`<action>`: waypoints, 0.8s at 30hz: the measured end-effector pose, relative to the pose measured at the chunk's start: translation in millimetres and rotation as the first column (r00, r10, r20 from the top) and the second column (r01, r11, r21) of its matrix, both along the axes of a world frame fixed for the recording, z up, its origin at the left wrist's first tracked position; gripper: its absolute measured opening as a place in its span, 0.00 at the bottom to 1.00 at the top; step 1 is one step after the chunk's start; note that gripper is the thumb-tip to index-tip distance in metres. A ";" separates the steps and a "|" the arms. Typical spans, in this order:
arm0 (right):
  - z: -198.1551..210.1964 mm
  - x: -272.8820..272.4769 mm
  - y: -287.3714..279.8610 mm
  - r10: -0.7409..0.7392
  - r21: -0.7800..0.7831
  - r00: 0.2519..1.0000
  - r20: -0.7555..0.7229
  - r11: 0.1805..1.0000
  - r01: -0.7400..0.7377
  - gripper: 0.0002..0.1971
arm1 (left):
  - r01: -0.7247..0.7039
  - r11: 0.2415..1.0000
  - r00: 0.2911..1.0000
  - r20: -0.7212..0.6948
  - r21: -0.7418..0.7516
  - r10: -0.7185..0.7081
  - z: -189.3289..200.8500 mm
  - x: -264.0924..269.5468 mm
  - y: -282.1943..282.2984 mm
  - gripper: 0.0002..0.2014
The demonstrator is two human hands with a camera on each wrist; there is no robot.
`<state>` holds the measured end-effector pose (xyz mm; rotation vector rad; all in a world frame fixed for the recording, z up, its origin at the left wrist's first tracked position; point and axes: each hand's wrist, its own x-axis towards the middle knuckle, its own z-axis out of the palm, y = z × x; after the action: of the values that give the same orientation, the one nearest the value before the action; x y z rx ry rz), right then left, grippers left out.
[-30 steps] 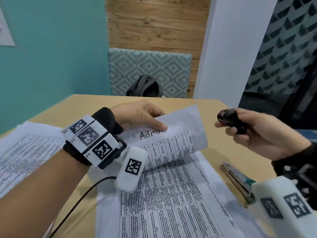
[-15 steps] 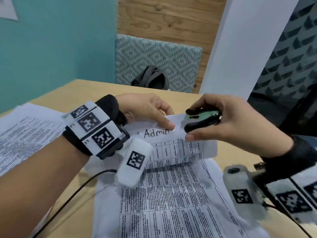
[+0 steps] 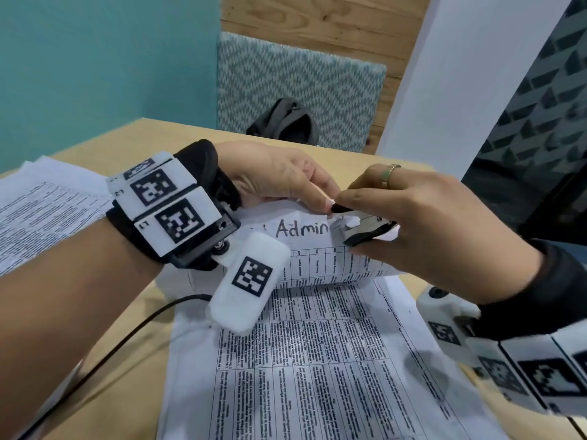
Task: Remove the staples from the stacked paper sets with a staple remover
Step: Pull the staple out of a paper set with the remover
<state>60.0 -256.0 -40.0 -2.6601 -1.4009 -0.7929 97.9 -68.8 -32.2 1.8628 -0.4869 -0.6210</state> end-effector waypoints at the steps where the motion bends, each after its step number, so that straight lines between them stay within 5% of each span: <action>1: 0.2 -0.8 0.5 -0.013 -0.021 1.000 0.008 1.000 0.013 0.17 | -0.006 1.000 1.000 0.000 -0.003 0.006 0.0 -0.2 -0.7 0.15; 9: -0.1 -1.9 -0.3 -0.013 -0.066 1.000 0.003 0.998 0.014 0.19 | -0.034 0.999 0.996 -0.088 -0.023 0.031 -1.4 0.9 -3.0 0.28; 14: -3.9 -2.6 1.6 0.002 -0.088 0.999 0.040 0.996 0.002 0.19 | -0.058 0.998 0.995 -0.085 -0.013 0.056 -2.8 0.4 -4.1 0.21; 24: -6.0 -1.5 0.7 0.063 -0.103 0.995 0.080 0.993 -0.054 0.21 | -0.049 0.998 0.990 -0.133 -0.045 0.042 -3.3 0.4 -3.7 0.23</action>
<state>58.5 -255.3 -46.0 -2.6737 -1.5717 -0.8593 98.3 -72.5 -35.5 1.7695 -0.3686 -0.6909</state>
